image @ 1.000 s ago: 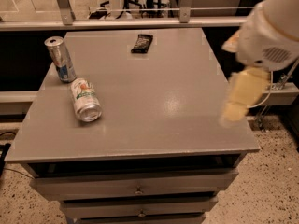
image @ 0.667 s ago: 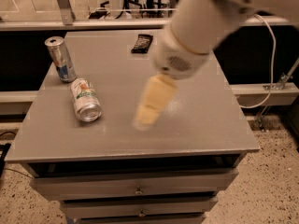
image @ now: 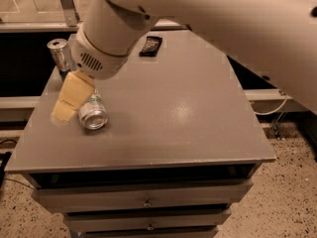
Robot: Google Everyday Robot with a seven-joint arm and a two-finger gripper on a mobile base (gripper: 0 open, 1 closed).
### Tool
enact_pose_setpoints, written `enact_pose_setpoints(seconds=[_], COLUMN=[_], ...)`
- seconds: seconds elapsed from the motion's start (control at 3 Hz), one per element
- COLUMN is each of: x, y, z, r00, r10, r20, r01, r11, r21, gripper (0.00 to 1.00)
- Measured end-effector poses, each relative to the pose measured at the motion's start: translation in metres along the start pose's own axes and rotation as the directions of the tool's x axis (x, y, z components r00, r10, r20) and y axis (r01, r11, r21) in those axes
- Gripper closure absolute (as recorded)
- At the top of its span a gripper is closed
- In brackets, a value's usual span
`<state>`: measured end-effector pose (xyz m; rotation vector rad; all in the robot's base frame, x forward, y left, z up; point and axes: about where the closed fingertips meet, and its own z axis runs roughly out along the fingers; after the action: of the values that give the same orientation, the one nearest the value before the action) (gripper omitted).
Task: Pick 7up can
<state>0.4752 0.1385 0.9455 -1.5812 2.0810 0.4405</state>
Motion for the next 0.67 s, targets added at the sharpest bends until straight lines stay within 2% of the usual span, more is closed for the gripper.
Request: enact_pose_setpoints(seconds=[0.33,0.67], x=[-0.005,0.008], y=[-0.014,-0.036], z=[0.017,0.040], r00=[0.996,0.982], r10=[0.086,0.188], r20=[0.021,0.019], r01=[-0.086,-0.189], r11=[0.9960,0.9807], r21=[0.022,0.051], gripper=[0.00,0.00])
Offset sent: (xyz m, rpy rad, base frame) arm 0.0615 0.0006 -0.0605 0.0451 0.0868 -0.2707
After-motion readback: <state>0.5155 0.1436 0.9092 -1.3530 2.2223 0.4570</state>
